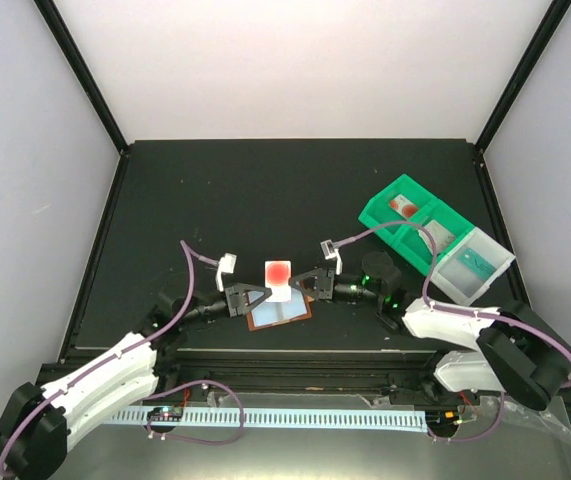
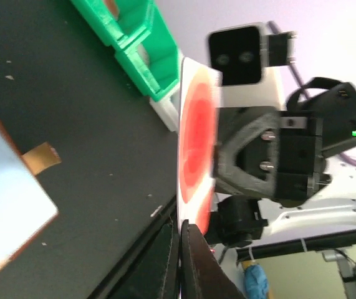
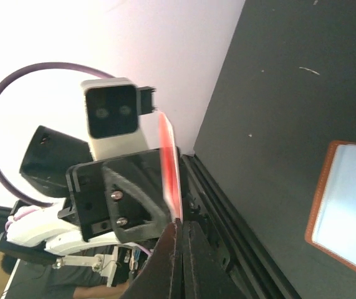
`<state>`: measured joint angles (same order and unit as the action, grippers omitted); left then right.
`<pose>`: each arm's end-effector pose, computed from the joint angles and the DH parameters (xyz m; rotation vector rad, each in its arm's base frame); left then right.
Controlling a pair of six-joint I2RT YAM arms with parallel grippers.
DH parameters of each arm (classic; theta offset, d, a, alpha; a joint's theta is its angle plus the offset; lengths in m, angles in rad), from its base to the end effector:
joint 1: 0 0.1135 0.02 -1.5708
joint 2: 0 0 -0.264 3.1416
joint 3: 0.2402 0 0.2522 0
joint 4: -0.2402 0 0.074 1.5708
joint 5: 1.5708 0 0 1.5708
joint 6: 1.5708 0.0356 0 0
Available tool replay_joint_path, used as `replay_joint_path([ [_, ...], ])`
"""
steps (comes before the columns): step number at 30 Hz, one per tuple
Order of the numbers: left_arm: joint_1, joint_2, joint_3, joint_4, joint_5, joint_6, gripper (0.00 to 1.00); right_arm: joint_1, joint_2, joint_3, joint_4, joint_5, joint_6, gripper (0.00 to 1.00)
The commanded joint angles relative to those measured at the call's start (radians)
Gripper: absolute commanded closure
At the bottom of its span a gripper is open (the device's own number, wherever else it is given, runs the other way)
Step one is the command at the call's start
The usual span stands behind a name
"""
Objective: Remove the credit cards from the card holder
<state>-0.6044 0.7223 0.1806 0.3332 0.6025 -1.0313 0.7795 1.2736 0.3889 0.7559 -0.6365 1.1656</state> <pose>0.1234 -0.1097 0.1918 0.0695 2.0894 -1.6297 0.1602 0.1880 0.2012 -0.1882 2.1149 1.8595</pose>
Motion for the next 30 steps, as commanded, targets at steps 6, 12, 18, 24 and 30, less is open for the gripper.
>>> replay_joint_path([
  [6, -0.005, -0.017, -0.013, 0.132, 0.102, 0.032, 0.98, 0.007, -0.054, 0.01, -0.168, -0.06, -0.176, 0.86],
  [12, -0.005, -0.063, 0.063, -0.148, 0.202, 0.172, 0.98, 0.007, -0.188, 0.14, -0.655, -0.012, -0.522, 0.73],
  [18, -0.006, -0.13, 0.129, -0.422, 0.278, 0.317, 0.98, 0.005, -0.301, 0.217, -0.891, 0.004, -0.694, 0.67],
  [24, -0.006, -0.158, 0.078, -0.376, 0.339, 0.323, 0.98, 0.006, -0.343, 0.285, -1.027, -0.043, -0.78, 0.64],
  [30, -0.008, -0.146, 0.059, -0.314, 0.386, 0.322, 0.98, 0.005, -0.31, 0.333, -1.074, -0.08, -0.825, 0.64],
])
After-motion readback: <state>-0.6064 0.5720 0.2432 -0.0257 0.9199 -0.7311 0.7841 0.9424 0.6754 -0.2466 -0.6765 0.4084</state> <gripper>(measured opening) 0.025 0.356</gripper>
